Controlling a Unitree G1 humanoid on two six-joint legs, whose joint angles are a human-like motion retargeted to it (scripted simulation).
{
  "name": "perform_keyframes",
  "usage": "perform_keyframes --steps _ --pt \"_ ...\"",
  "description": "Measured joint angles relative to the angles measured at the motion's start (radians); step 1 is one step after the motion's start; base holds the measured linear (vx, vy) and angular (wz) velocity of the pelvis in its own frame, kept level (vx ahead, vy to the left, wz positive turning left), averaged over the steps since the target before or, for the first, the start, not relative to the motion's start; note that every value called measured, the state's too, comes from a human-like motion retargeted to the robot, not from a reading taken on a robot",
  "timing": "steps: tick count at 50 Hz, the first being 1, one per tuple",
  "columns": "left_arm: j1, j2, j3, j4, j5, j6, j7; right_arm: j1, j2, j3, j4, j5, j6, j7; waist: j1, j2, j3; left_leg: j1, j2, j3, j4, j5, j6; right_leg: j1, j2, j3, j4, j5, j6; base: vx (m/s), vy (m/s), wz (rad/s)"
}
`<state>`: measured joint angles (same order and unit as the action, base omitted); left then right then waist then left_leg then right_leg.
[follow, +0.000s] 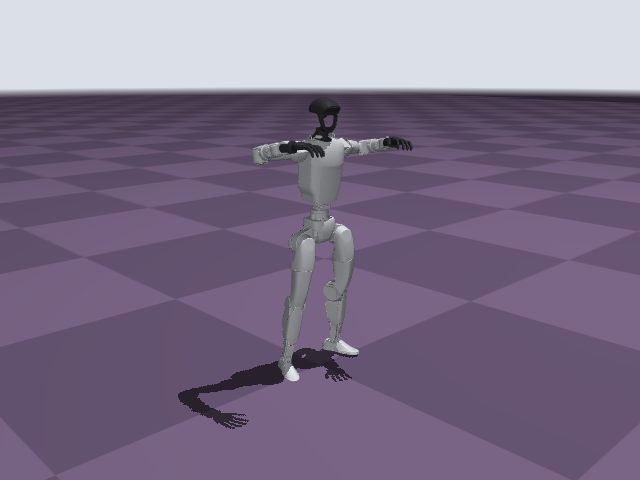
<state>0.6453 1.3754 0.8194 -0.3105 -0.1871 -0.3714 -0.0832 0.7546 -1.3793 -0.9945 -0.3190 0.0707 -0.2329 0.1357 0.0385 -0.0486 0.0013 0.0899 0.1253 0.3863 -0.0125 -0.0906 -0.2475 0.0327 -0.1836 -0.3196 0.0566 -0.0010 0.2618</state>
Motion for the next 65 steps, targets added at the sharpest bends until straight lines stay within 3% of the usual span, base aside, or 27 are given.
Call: perform_keyframes --steps 30,43,48,53,57,60,65 --pt "-0.079 0.011 -0.076 0.015 0.01 -0.001 -0.003 0.076 -0.006 -0.085 -0.001 -0.007 -0.002 -0.003 0.019 0.01 -0.006 -0.007 -0.001 -0.001 -0.001 -0.004 -0.001 -0.003 0.0 -0.004 -0.006 -0.001 0.0 0.0 0.0 0.0" --pt "0.031 -0.025 0.042 0.029 0.018 -0.016 0.014 0.167 0.044 -0.194 0.003 0.001 -0.013 -0.02 0.022 0.012 -0.014 -0.022 0.01 0.0 -0.002 -0.002 -0.007 -0.018 0.012 -0.005 -0.009 -0.002 0.0 0.0 0.0 0.0" --pt "0.018 -0.051 0.03 0.013 -0.036 -0.041 0.055 0.13 0.052 -0.163 0.012 0.068 -0.044 -0.077 0.019 0.014 -0.013 -0.029 0.01 -0.002 -0.003 0.003 -0.004 -0.027 0.013 -0.005 -0.008 -0.001 0.0 0.0 0.0 0.0" --pt "-0.098 -0.056 -0.142 -0.033 -0.173 -0.075 0.131 -0.012 0.056 -0.014 -0.004 0.19 -0.078 -0.213 0.04 0.007 0.006 -0.041 0.0 -0.005 -0.002 0.014 0.015 -0.041 0.003 -0.001 -0.004 0.002 0.0 0.0 0.0 0.0" --pt "-0.341 -0.127 -0.433 -0.082 -0.247 -0.076 0.198 -0.289 0.135 0.283 -0.069 0.305 -0.092 -0.346 0.089 -0.01 0.035 -0.065 -0.013 -0.002 0.012 0.019 0.038 -0.056 -0.012 0.008 -0.007 0.008 0.0 -0.07 -0.01 -0.1" --pt "-0.575 -0.279 -0.694 -0.084 -0.23 -0.053 0.241 -0.577 0.284 0.605 -0.096 0.351 -0.093 -0.411 0.133 -0.034 0.066 -0.089 -0.023 0.002 0.026 0.018 0.056 -0.064 -0.024 0.014 -0.014 0.013 0.0 -0.08 0.01 -0.06" --pt "-0.769 -0.661 -1.007 0.041 -0.177 0.004 0.307 -0.955 0.7 1.075 0.052 0.453 -0.075 -0.492 0.175 -0.076 0.136 -0.116 -0.042 0.001 0.028 0.023 0.081 -0.063 -0.045 0.007 -0.027 0.017 0.0 -0.07 0.06 0.11"
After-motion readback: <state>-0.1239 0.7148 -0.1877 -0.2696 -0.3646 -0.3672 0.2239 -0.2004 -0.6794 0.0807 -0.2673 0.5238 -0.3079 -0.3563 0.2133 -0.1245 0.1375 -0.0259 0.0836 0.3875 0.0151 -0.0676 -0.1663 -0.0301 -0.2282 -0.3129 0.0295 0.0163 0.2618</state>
